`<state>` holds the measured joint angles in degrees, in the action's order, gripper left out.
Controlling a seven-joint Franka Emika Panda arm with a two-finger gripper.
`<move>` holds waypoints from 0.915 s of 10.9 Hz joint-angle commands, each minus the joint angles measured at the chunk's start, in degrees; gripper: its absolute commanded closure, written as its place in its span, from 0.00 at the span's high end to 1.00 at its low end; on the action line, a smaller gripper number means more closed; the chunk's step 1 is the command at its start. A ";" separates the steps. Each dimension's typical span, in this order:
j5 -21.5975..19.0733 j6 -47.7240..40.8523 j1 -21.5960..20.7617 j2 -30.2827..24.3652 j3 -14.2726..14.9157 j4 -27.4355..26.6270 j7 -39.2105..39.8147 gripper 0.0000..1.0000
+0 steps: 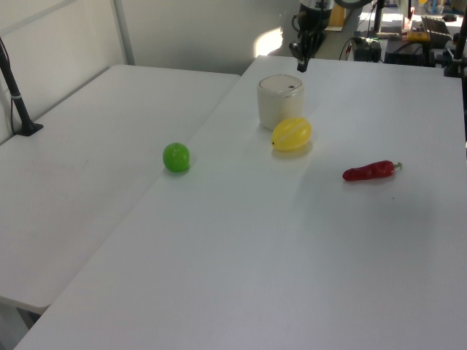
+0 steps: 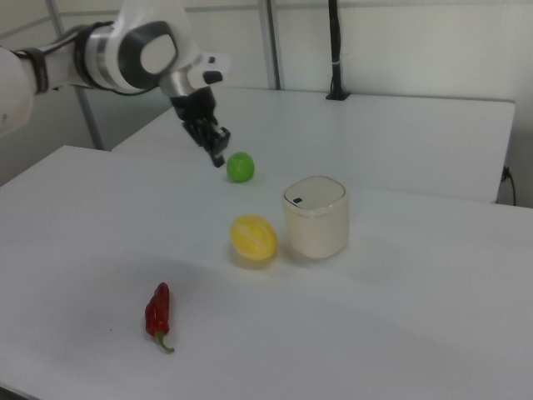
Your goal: Close garbage bin
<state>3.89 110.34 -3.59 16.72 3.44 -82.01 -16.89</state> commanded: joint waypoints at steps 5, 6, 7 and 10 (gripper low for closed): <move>0.68 -16.37 -12.12 -16.97 3.93 -12.11 11.61 0.00; 0.68 -17.86 -13.01 -17.42 5.42 -12.21 13.80 0.09; 0.68 -18.92 -12.50 -17.51 5.61 -12.04 15.12 0.26; 0.77 -19.11 -11.09 -17.86 5.79 -11.77 15.22 1.00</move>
<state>3.89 91.95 -14.58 0.71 8.41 -91.99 -2.87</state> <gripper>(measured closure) 0.718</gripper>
